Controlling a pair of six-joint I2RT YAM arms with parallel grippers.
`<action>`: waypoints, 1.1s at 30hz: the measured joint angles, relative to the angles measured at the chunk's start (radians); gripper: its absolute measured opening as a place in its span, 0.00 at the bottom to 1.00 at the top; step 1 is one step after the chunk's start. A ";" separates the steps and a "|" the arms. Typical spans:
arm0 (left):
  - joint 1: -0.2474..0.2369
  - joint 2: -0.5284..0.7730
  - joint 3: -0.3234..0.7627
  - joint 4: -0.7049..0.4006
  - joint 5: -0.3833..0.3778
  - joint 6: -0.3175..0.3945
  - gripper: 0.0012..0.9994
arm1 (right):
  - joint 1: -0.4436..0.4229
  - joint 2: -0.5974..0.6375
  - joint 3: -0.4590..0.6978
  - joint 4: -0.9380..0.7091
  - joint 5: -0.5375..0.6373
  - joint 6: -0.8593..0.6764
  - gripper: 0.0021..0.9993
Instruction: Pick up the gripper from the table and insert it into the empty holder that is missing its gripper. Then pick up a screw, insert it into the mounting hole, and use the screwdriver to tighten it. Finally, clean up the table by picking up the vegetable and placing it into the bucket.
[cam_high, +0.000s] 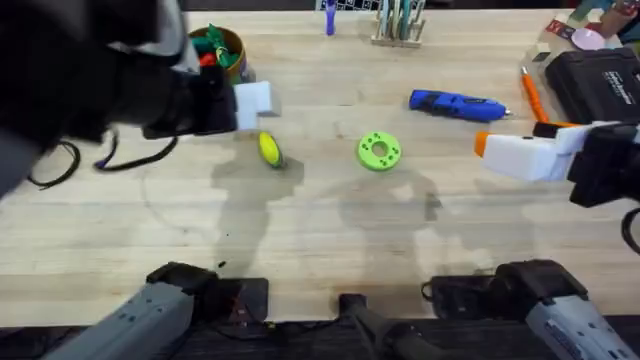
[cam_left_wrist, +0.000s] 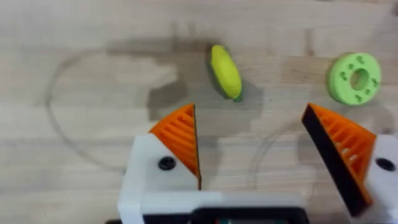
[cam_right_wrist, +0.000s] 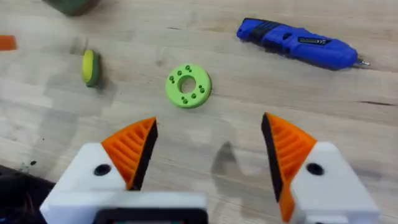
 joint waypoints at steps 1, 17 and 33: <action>-0.018 0.036 0.016 -0.016 -0.024 -0.046 0.99 | 0.000 0.000 0.000 0.000 0.000 0.000 0.98; -0.112 0.471 0.048 0.053 -0.046 -0.331 0.99 | 0.000 0.000 0.000 -0.002 0.000 0.000 0.98; -0.053 0.699 0.048 0.109 0.018 -0.452 0.99 | 0.000 0.000 0.000 -0.002 0.000 0.000 0.98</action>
